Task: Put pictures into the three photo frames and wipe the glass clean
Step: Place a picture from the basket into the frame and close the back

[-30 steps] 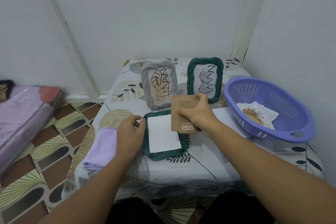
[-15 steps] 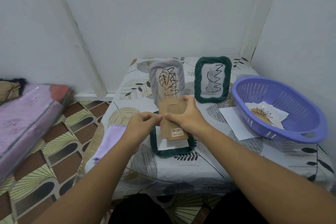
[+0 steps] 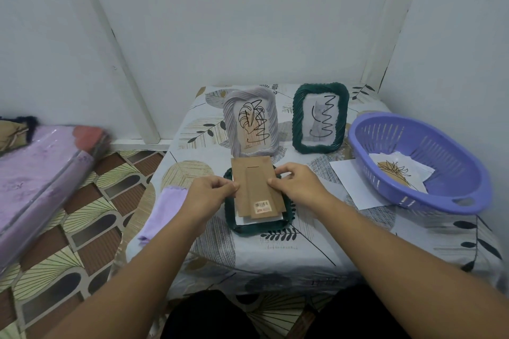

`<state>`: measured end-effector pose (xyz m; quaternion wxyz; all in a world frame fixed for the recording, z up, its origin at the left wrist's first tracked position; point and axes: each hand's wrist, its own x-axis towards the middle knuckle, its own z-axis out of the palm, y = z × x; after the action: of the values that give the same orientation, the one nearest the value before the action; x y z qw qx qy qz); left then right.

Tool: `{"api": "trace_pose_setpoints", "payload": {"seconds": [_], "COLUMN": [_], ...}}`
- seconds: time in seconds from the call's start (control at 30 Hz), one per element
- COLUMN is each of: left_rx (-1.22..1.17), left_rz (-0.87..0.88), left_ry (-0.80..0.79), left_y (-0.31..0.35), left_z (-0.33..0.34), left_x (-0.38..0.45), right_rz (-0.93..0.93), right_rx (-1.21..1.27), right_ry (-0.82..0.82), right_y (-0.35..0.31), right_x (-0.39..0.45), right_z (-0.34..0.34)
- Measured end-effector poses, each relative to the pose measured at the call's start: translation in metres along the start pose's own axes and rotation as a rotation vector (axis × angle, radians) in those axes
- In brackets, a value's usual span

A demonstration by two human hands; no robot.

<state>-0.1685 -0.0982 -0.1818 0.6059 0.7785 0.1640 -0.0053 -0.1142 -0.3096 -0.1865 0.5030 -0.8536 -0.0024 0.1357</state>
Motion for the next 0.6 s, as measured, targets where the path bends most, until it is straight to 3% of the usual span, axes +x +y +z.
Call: {"api": "trace_pose_setpoints", "payload": {"seconds": [0.2,0.6], "left_rx": [0.159,0.390], "left_rz": [0.054,0.095], "left_ry": [0.027,0.060], "left_y": [-0.002,-0.006], "left_z": [0.000,0.003], "left_x": [-0.002,0.001], "right_rz": [0.016,-0.008], "right_rx": [-0.152,-0.205], "right_ry": [0.045,0.047], "right_y": [0.006,0.014], "right_x": [0.006,0.010], "right_z": [0.005,0.010]}}
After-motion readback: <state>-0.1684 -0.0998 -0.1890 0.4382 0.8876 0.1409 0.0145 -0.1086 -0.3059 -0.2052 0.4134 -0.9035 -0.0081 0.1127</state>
